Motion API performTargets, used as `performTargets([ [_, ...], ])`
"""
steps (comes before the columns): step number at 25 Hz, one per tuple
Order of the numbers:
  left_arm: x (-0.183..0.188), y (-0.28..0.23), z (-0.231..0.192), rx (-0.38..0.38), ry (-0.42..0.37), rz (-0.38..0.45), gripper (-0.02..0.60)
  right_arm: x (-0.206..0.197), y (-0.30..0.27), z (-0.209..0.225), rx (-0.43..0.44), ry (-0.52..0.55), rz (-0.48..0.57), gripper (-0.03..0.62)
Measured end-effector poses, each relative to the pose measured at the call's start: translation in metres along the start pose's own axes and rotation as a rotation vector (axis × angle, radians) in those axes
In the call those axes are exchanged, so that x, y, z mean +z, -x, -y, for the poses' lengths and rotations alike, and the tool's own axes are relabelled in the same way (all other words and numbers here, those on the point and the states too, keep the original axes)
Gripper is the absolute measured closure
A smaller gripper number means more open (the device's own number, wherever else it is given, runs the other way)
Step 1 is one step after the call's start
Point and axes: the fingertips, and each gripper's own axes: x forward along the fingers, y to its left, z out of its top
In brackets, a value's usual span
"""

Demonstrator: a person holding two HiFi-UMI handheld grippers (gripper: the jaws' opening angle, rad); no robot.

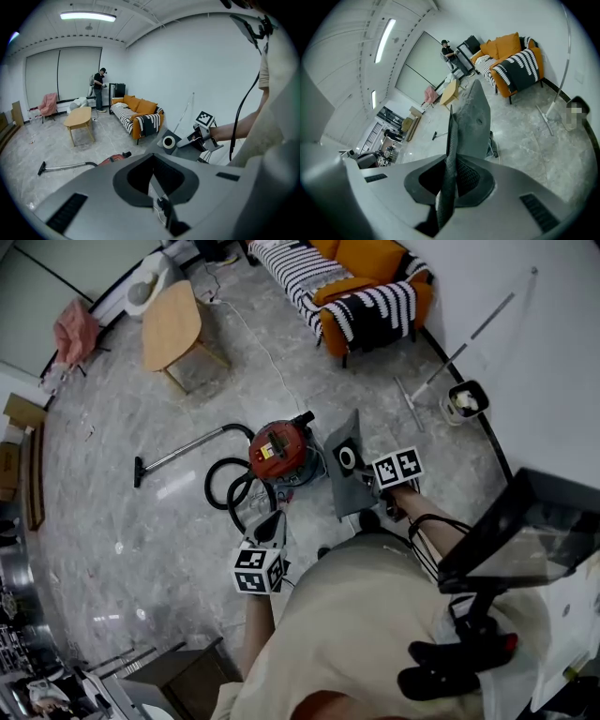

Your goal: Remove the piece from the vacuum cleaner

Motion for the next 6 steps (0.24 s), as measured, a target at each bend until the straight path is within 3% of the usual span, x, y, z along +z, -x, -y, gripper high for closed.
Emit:
performTargets([
  [6, -0.037, 0.051, -0.032, -0.013, 0.038, 0.012, 0.578, -0.026, -0.019, -0.044, -0.032, -0.005, 0.007, 0.568],
])
